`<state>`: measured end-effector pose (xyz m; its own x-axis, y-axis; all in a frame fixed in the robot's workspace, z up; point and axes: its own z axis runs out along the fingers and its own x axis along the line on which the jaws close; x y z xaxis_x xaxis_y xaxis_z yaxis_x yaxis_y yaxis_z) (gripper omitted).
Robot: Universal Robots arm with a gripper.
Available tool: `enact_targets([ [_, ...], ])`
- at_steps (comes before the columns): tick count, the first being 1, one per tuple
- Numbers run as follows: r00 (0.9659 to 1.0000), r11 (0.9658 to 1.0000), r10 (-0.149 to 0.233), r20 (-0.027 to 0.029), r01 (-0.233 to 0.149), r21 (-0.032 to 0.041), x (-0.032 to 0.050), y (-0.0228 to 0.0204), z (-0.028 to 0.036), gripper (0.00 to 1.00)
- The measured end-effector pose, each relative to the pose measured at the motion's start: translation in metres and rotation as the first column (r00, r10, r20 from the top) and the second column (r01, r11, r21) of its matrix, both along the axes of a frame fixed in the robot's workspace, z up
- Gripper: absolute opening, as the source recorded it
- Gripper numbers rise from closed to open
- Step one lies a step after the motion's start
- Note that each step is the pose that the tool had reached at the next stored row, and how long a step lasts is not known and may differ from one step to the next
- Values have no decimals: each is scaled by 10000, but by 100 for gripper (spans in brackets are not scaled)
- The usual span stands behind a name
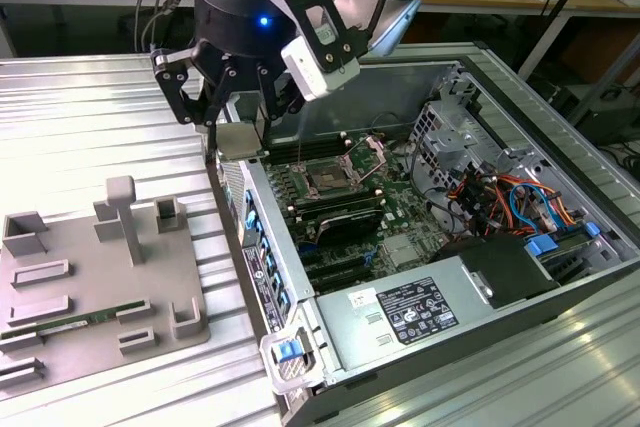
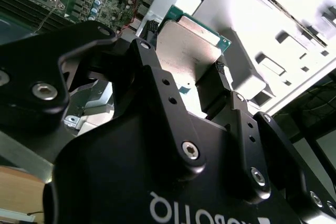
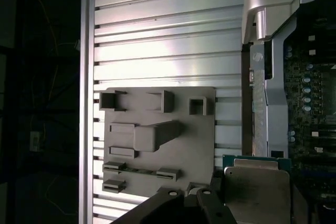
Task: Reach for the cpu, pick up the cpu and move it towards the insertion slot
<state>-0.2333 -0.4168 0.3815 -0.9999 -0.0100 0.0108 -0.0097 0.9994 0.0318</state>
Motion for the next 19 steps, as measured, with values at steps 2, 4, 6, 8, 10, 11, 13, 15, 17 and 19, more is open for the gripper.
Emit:
enact_targets([
  [2,10000,10000,0,0,0,0,12,1,0,55],
  [4,10000,10000,0,-1,0,0,35,2,0,55],
  [6,10000,10000,0,0,0,0,58,3,0,55],
  [8,10000,10000,0,-1,0,-1,81,4,0,55],
  [10,10000,10000,0,0,0,0,98,5,0,55],
  [11,10000,10000,1,-1,-1,0,106,5,0,55],
  [13,10000,10000,0,0,0,0,129,7,0,55],
  [15,10000,10000,0,0,0,0,146,11,0,55],
  [17,10000,10000,0,-1,0,0,160,14,0,55],
  [19,10000,10000,0,0,0,0,176,17,0,55],
])
